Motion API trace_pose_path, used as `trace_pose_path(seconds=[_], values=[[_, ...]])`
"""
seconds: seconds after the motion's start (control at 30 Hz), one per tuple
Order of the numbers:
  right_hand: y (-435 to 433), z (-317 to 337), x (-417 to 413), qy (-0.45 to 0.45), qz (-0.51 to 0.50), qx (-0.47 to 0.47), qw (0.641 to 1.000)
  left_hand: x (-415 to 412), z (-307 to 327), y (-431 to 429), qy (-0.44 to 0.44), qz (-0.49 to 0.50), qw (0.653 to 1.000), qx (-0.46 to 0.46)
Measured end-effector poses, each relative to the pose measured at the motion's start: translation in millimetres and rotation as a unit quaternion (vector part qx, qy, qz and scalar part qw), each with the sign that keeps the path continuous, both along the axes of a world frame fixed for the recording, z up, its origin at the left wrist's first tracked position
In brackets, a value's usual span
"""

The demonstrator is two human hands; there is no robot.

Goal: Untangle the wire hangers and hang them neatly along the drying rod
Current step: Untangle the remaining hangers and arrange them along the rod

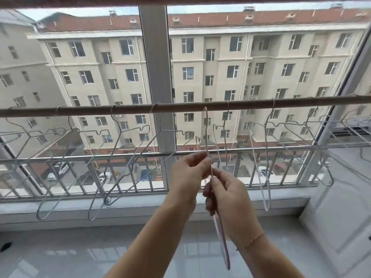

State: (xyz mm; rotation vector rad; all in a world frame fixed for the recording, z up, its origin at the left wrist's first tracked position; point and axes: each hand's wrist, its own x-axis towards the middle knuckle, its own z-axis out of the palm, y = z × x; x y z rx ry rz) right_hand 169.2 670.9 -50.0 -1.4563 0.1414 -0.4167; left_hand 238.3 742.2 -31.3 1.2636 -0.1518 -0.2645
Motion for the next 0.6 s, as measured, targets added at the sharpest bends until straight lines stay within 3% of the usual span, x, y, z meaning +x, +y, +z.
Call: trace_pose_path(seconds=[0.27,0.6], values=[[-7,25,41,-0.026,0.005,0.018,0.999,31,33,-14,-0.004,0.020,1.000,0.003],[-12,8,51,0.045,0.000,0.016,0.999,38,10,-17,0.022,0.034,0.998,0.042]])
